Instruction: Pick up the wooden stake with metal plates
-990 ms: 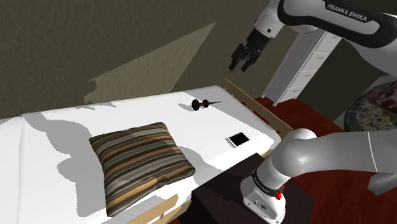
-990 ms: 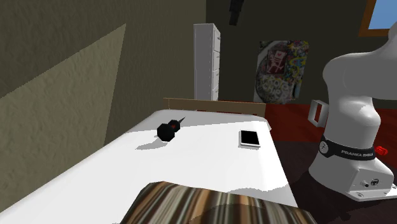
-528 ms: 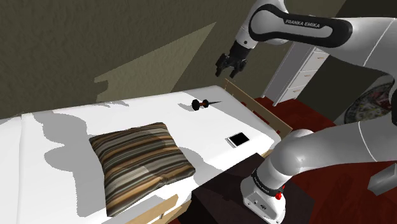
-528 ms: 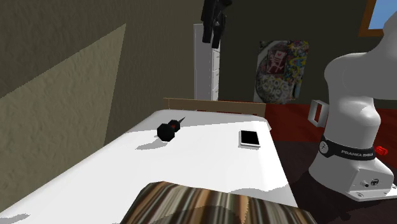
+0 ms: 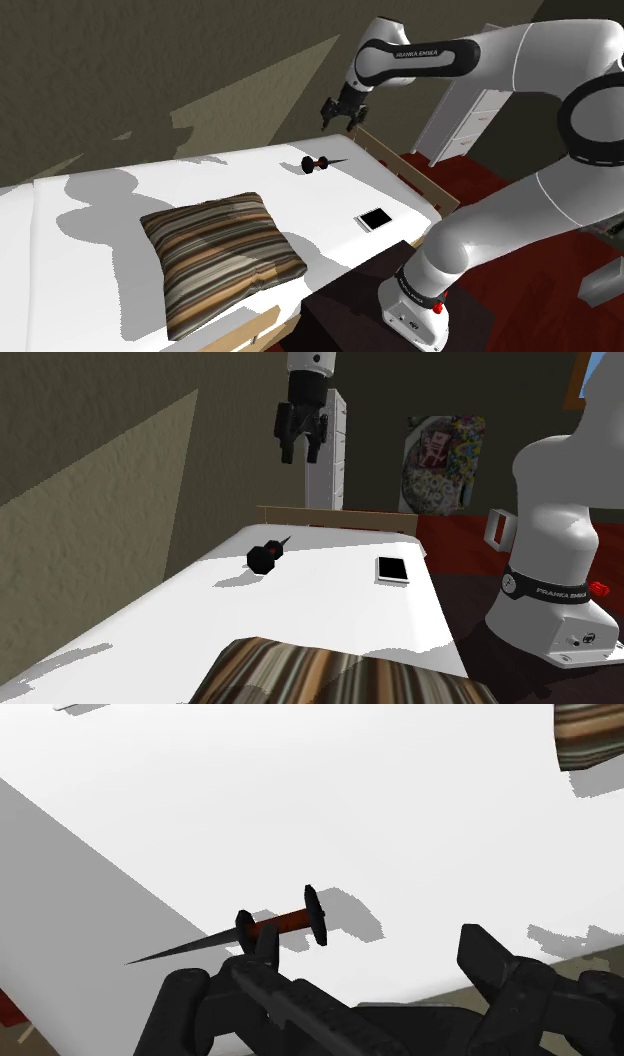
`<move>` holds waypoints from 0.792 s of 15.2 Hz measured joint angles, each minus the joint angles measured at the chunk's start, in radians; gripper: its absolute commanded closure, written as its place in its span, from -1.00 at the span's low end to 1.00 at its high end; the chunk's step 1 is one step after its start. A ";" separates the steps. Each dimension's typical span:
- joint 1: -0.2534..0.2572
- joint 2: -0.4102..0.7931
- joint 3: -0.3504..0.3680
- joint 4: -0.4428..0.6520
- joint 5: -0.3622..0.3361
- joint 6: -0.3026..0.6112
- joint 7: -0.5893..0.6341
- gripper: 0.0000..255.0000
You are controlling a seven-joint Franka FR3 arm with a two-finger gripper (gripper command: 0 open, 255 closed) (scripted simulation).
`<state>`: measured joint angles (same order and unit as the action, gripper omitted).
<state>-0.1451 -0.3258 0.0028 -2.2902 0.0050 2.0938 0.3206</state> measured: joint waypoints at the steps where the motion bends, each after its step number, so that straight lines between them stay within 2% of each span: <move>1: -0.006 0.033 0.004 -0.003 -0.008 0.031 0.025 -1.00; 12: -0.073 0.405 -0.022 0.150 -0.107 0.204 0.262 -1.00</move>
<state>-0.2184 0.0795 -0.0193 -2.1397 -0.1017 2.2974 0.5828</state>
